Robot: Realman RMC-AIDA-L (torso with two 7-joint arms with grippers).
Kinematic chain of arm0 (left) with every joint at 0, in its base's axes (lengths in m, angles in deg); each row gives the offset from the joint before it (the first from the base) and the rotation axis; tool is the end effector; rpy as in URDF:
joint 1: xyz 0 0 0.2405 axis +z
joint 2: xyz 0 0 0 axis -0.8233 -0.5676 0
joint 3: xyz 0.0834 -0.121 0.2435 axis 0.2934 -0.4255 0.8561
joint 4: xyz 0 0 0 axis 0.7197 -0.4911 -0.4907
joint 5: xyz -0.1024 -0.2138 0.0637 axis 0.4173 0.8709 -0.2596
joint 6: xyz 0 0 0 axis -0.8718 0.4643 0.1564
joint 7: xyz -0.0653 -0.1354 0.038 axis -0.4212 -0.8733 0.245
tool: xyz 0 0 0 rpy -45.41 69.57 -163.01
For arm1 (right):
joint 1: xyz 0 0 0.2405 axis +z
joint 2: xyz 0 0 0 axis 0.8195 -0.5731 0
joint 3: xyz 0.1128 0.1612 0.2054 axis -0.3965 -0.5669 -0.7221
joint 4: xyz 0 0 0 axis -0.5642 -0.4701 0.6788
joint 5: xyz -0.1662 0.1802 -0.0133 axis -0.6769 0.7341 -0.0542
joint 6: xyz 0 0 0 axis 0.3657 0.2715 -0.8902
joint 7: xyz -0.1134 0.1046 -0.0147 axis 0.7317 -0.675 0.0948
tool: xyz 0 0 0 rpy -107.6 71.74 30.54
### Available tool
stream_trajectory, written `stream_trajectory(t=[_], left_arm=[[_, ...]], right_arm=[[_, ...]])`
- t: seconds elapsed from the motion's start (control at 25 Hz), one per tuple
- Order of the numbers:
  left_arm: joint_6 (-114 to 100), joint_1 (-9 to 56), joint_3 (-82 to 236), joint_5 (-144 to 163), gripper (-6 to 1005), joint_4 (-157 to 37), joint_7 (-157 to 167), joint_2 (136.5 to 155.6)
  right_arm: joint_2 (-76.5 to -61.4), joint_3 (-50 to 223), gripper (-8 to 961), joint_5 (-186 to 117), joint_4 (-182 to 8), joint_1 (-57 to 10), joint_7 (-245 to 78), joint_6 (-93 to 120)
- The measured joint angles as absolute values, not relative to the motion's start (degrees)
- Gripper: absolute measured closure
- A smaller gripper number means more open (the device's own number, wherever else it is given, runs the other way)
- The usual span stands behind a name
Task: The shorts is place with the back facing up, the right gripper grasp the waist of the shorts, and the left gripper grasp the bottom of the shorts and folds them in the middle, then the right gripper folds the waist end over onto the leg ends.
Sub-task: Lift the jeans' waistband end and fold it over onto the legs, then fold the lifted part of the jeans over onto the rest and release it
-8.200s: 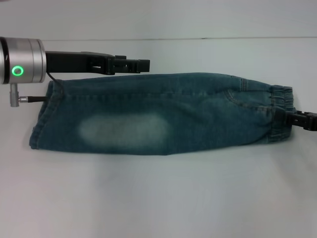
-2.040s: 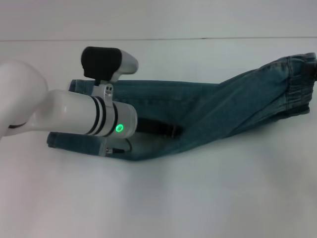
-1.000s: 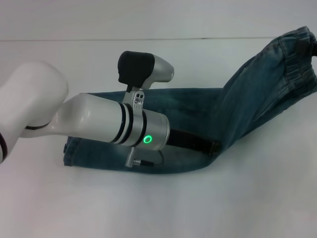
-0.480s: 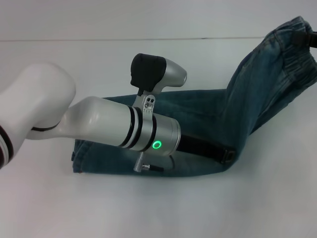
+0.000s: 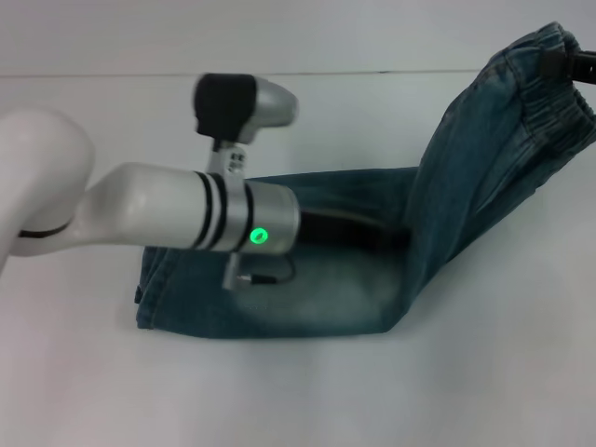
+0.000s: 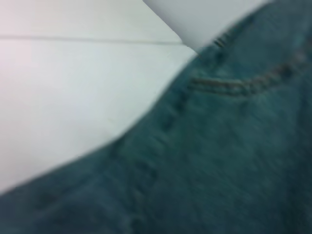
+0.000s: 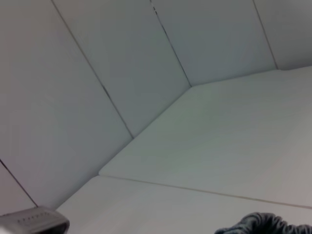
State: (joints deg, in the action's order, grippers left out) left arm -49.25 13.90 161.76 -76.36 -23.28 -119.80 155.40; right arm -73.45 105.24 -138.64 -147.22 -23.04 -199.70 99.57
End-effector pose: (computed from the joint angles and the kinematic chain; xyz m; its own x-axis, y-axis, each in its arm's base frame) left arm -0.1642 0.4166 -0.1745 0.6351 0.7028 0.3206 0.7500 -0.6603 -0.0383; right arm 0.2747 0.4074 0.1192 0.5505 -0.5319 -0.6434 -0.7771 -0.6081 -0.1622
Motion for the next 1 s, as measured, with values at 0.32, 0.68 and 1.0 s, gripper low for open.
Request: stream_trajectory(t=[0.32, 0.68, 1.0], left_arm=[[-43.62, 15.90, 155.14, -80.96, 847, -22.19, -118.03, 155.31], [-38.10, 21.11, 146.23, -85.41, 477, -17.04, -116.62, 155.21], [-35.14, 27.66, 137.37, -85.09, 444, -10.64, -112.86, 155.33]], right_arm=[[-73.62, 106.69, 852, -137.84, -147.22, -22.10, -200.56, 99.16], [-75.03, 113.27, 852, -137.83, -146.57, -19.25, -202.47, 95.56], [-75.83, 121.56, 852, -136.91, -143.31, -15.49, -203.94, 91.49]])
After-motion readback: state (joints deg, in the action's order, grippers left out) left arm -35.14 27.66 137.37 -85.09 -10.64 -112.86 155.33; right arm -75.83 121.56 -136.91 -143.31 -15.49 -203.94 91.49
